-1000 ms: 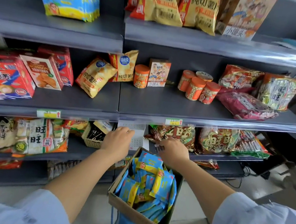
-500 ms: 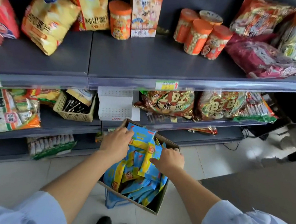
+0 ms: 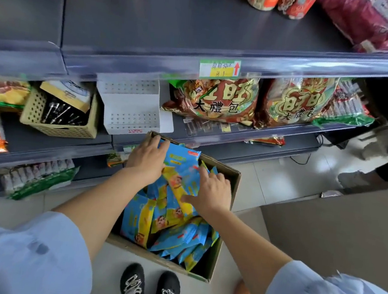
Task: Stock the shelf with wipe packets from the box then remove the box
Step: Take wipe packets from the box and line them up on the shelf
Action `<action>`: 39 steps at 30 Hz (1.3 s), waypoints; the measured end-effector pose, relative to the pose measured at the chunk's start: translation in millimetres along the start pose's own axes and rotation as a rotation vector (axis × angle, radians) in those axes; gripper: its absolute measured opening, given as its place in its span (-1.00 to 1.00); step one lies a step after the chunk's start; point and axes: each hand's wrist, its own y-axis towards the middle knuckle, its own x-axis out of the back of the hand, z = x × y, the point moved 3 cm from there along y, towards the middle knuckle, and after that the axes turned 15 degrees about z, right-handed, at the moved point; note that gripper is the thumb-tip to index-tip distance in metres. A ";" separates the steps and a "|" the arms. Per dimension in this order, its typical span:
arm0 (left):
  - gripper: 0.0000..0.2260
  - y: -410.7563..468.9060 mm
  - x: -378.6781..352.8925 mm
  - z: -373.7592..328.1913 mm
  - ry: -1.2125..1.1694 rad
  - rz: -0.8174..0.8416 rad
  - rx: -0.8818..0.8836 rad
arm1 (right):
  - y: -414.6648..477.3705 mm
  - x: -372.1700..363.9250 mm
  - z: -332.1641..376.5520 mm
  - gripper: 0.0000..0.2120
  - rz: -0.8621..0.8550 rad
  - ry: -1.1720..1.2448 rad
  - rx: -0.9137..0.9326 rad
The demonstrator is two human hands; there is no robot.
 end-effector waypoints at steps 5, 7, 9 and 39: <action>-0.46 8.4 1.5 -0.4 0.118 -0.058 0.046 | 0.4 -8.3 3.9 -0.28 0.038 0.060 0.150; -0.57 4.8 5.9 1.3 0.116 -0.049 0.058 | 1.1 -9.0 2.2 -0.31 0.048 0.033 0.161; -0.65 -1.0 9.2 4.9 0.026 -0.051 0.031 | 1.4 -8.5 2.5 -0.32 0.061 -0.018 0.176; -0.82 -324.3 198.4 112.6 -0.226 -0.704 0.202 | -146.4 225.7 146.9 -0.74 -0.093 -0.004 0.571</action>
